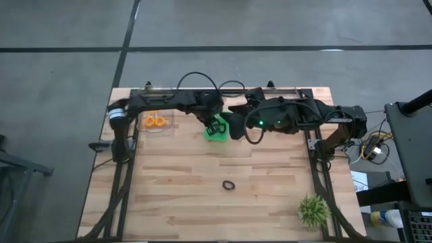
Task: Sort spring keychains
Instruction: Put the bottom black spring keychain into the green bin, then put the black spring keychain into the green bin
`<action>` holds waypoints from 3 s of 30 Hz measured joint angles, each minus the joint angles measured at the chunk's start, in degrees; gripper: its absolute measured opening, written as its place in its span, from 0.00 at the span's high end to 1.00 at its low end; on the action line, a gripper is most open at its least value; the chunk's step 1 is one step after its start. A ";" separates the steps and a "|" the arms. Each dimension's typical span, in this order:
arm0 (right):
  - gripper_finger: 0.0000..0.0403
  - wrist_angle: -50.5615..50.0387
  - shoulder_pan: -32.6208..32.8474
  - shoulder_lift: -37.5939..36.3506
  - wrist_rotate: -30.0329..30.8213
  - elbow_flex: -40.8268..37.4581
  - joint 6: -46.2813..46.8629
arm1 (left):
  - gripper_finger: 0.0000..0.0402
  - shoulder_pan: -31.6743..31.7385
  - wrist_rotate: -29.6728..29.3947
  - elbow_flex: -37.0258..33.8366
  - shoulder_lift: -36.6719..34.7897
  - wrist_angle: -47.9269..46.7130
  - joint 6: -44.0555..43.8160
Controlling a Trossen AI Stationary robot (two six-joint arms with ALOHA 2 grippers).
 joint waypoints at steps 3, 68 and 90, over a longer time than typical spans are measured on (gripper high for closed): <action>0.42 0.00 0.04 0.00 -0.02 0.13 -0.35 | 0.97 0.36 0.13 0.00 2.34 -0.14 0.35; 0.44 -11.29 1.35 23.50 -35.05 -14.34 6.95 | 0.67 1.14 14.65 0.07 -39.84 10.59 -21.56; 0.44 -13.85 3.92 33.79 -37.55 -14.54 4.76 | 0.67 1.14 15.71 0.07 -39.75 11.03 -22.18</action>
